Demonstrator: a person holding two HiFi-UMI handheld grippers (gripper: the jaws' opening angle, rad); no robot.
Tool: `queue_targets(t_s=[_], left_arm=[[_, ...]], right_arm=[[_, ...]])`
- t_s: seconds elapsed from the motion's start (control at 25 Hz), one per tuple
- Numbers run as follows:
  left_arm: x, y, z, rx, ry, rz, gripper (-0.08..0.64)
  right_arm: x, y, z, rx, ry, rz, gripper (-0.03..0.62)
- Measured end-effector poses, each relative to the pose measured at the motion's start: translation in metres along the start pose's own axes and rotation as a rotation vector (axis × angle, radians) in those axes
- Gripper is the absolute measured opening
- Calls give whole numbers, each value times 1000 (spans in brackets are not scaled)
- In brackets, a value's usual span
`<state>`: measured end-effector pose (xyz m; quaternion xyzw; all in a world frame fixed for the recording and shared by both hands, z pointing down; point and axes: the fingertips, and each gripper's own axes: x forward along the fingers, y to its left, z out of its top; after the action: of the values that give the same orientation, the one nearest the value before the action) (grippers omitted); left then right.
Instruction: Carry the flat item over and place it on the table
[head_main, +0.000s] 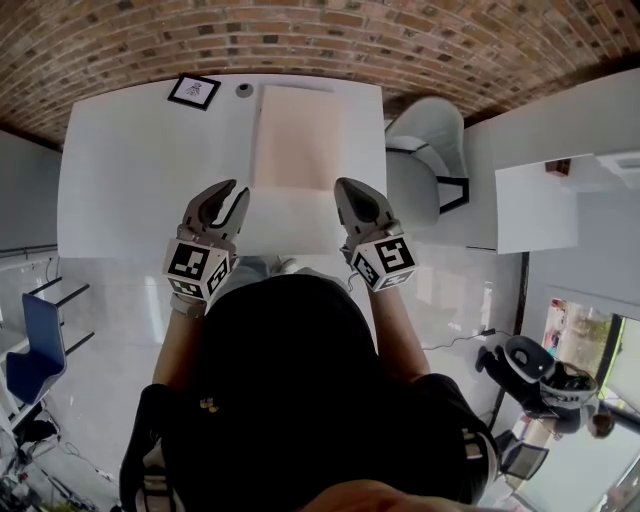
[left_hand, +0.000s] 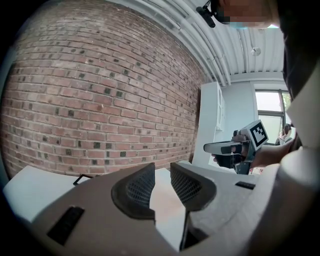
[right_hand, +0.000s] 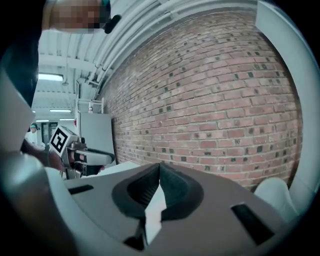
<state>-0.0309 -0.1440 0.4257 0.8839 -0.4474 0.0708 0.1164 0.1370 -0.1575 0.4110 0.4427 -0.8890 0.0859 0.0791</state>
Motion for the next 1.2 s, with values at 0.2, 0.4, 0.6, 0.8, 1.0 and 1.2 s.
queue_targets(t_s=[0.2,0.4,0.6,0.8,1.0,1.2], left_arm=[[-4,4,9,4,-21,-6,100],[-5,1,17,6,-49,-37,100],[-7,-3,21,15,-54,-65,100],[-8,-3,23,12,-52,-87,98],[-5,-1,25,16,-52,-101,98],[-5,-1,27,12,-51,-107,97]], right_arm=[[-4,10,9,-75,6,-1,11],[-6,18,14,-105,9,-3,11],[-8,25,14,-102,13,-8,11],[-9,28,13,-110,20,-21,11],[-9,24,12,-99,21,-46,11],[-10,22,10,-94,28,-55,11]])
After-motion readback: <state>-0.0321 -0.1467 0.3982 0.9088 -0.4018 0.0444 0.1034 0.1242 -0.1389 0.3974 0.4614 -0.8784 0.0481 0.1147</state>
